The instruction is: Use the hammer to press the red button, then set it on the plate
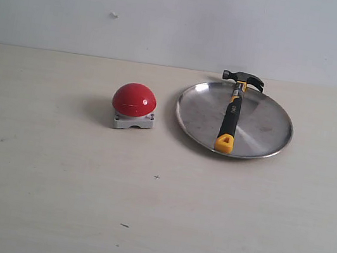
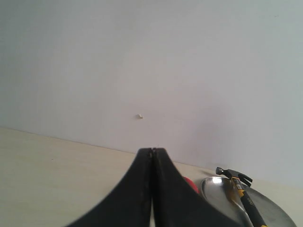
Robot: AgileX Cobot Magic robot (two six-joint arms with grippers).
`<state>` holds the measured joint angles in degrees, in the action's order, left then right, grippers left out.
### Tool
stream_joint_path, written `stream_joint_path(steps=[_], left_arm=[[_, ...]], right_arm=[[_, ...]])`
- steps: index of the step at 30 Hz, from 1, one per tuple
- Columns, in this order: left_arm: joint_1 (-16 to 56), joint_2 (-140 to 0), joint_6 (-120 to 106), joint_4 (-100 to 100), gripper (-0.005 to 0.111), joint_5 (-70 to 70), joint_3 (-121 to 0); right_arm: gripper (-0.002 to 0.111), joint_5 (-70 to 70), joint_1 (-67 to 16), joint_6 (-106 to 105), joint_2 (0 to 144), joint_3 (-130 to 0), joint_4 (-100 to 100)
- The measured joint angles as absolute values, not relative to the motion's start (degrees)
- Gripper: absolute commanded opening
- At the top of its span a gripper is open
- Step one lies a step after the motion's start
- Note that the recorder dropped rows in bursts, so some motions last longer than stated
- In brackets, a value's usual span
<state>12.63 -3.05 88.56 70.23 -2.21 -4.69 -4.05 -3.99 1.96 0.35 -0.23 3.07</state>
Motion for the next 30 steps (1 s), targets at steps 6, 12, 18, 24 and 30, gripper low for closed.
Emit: stream_joint_path(steps=[6,12,18,24,30], left_arm=[[12.63,-3.05,78.18,52.26,0.000,-2.48,-4.69],[11.32,-3.05,35.81,21.07,0.000,-2.48,-4.59],[0.94,-3.05,19.34,13.05,0.000,-1.68,-1.38],[-8.93,-3.05,14.46,8.64,0.000,-3.41,-0.15],[-9.81,-3.05,13.97,8.64,0.000,-3.64,-0.02]], right_arm=[[0.000,-4.05,-3.99,1.96,0.35,-0.23,3.07],[0.000,-4.05,-3.99,1.96,0.35,-0.23,3.07],[0.000,-4.05,-3.99,1.96,0.35,-0.23,3.07],[0.000,-4.05,-3.99,1.96,0.35,-0.23,3.07],[0.000,-4.05,-3.99,1.96,0.35,-0.23,3.07]])
